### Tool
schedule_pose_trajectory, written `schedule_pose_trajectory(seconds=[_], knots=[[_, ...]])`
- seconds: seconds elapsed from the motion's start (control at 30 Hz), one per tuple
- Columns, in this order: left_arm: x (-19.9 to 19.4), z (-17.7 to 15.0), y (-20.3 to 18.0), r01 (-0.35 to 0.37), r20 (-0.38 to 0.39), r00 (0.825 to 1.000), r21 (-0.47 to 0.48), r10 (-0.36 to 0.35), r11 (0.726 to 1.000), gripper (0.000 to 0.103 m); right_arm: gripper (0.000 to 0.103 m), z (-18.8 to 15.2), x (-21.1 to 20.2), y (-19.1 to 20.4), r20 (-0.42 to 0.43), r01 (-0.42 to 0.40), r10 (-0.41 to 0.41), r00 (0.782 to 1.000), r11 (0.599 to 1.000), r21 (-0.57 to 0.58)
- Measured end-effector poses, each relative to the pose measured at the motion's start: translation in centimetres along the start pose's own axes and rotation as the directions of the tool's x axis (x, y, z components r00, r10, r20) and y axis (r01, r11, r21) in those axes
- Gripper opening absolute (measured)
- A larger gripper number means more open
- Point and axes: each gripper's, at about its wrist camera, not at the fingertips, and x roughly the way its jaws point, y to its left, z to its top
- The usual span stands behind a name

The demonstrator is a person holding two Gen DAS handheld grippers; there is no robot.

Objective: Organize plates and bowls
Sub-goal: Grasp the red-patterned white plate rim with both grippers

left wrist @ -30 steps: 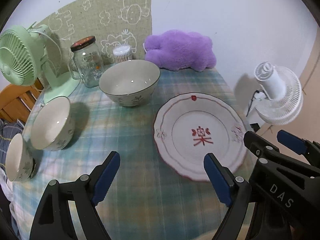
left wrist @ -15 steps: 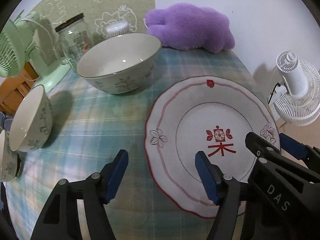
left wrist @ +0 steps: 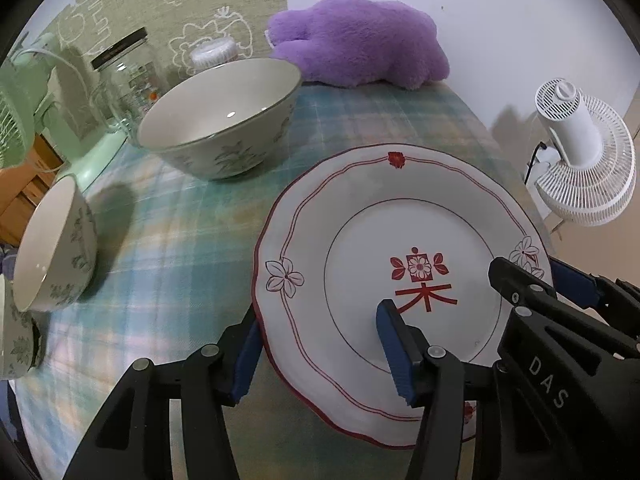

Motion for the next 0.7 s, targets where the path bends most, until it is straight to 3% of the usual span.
schedule_pose_trajectory(seconds=[0.2, 0.37, 0.7], knots=[[-1.2, -2.3, 1.9, -0.011, -0.037, 0.999, -0.014, 0.011, 1.000, 0.056, 0.044, -2.0, -1.2, 1.8, -0.035, -0.029, 0.028, 0.999, 0.999, -0.025], [-1.1, -4.0, 3.5, 0.021, -0.070, 0.997, -0.051, -0.024, 0.998, 0.057, 0.045, -3.6, -2.0, 3.1, -0.066, -0.048, 0.044, 0.997, 0.997, -0.057], [-0.4, -2.8, 3.8, 0.000, -0.032, 0.999, -0.034, -0.001, 0.999, 0.061, 0.047, -2.3, 0.0, 3.3, -0.058, -0.062, 0.059, 0.997, 0.996, -0.064]])
